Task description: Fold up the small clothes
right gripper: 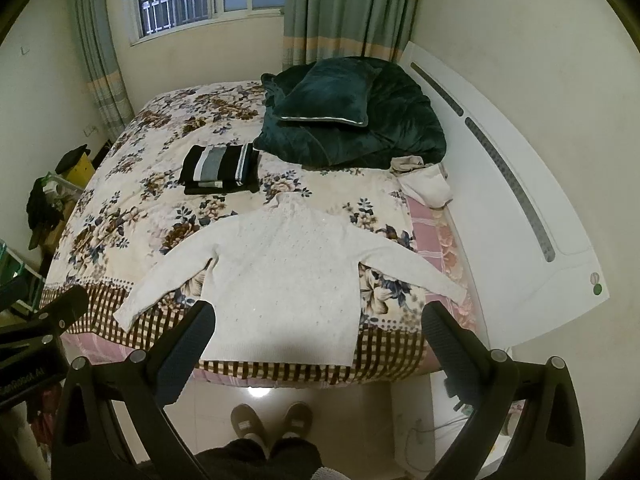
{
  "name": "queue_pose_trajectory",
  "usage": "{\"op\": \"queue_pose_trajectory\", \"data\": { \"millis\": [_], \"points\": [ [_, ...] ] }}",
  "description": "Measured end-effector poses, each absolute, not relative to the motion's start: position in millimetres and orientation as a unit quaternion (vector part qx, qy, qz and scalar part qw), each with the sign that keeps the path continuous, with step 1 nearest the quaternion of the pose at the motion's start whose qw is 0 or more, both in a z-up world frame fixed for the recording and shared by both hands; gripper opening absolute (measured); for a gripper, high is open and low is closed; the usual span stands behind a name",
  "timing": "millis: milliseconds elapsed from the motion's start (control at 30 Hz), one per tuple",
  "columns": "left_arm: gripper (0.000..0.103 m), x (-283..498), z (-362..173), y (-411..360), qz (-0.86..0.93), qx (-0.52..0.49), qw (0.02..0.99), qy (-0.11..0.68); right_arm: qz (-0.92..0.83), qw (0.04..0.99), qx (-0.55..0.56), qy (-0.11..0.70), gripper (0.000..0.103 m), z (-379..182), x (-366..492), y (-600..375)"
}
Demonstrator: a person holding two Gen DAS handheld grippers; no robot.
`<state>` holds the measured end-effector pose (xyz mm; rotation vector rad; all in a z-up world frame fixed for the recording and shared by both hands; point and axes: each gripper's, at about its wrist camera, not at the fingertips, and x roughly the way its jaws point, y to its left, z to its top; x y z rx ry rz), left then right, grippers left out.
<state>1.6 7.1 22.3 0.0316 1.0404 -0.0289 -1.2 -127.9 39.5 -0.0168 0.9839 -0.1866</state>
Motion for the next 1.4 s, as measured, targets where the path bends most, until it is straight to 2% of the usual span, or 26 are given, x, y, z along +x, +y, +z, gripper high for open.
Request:
{"op": "queue_pose_trajectory", "data": {
  "millis": [1400],
  "points": [
    [0.103,0.6,36.2,11.2,-0.010,0.008,0.873,0.488,-0.073,0.880,-0.013,0.470,0.103,57.1,-7.2,-126.2]
  ]
}}
